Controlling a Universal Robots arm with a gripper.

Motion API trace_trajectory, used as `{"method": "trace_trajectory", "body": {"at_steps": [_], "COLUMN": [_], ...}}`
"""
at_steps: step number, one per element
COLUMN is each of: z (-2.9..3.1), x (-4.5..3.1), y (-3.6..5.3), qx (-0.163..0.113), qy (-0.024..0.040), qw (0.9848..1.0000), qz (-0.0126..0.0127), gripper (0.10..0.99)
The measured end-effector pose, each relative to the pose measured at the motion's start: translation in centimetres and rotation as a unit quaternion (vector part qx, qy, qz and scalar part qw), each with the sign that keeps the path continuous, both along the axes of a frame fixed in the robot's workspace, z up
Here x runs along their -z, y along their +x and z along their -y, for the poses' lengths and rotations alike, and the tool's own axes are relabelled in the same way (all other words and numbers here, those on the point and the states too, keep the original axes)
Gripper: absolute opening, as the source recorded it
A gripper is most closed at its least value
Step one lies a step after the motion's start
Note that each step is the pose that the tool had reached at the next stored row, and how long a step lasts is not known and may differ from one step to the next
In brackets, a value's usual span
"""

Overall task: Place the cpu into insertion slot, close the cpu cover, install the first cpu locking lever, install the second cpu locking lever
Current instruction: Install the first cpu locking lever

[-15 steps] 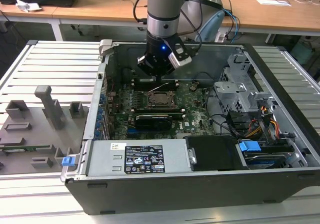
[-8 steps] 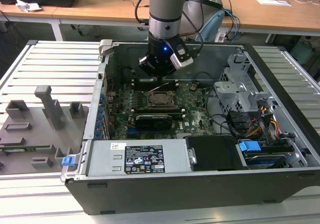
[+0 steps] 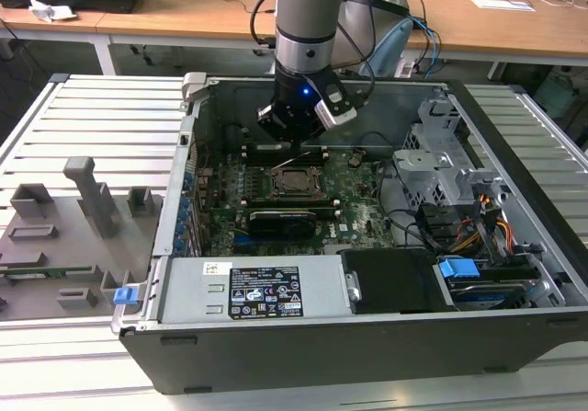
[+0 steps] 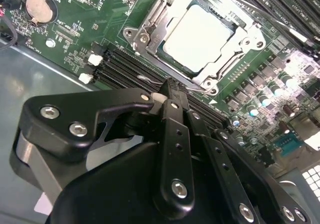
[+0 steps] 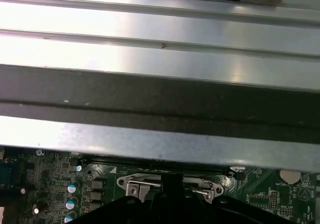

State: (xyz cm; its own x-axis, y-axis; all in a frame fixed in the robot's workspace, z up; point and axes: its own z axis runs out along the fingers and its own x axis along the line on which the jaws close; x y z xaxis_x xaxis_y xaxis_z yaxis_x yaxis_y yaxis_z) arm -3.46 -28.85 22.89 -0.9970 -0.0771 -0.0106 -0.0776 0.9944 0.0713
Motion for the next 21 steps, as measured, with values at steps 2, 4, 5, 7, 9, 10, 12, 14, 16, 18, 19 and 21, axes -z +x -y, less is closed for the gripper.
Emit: {"method": "trace_trajectory", "body": {"at_steps": [2,4,5,7,9,10,12,14,16,18,19,21], "z": [-0.08,-0.22,-0.32,-0.43,-0.47,-0.49,-0.54,-0.56,-0.57,-0.57,-0.57,-0.57], "x": [0.04,0.09,0.14,0.25,0.43,0.50,0.73,0.88,1.05,1.19,1.25,1.37], "y": [0.02,0.07,0.13,0.26,0.49,0.60,0.95,1.22,1.44,1.54,1.58,1.65], "qx": [0.000,0.000,0.000,0.000,0.000,0.000,0.001,0.001,0.001,0.002,0.002,0.003], "qy": [0.0007,0.0009,0.0010,0.0012,0.0011,0.0012,0.0012,0.0012,0.0012,0.0013,0.0014,0.0016], "qw": [1.0000,1.0000,1.0000,1.0000,1.0000,1.0000,1.0000,1.0000,1.0000,1.0000,1.0000,1.0000], "qz": [0.0000,0.0000,0.0000,0.0001,0.0000,0.0000,0.0000,0.0000,0.0000,0.0000,0.0000,0.0000], "gripper": [0.106,0.106,0.106,0.106,0.106,0.106,0.106,0.106,0.106,0.106,0.106,0.106]}}
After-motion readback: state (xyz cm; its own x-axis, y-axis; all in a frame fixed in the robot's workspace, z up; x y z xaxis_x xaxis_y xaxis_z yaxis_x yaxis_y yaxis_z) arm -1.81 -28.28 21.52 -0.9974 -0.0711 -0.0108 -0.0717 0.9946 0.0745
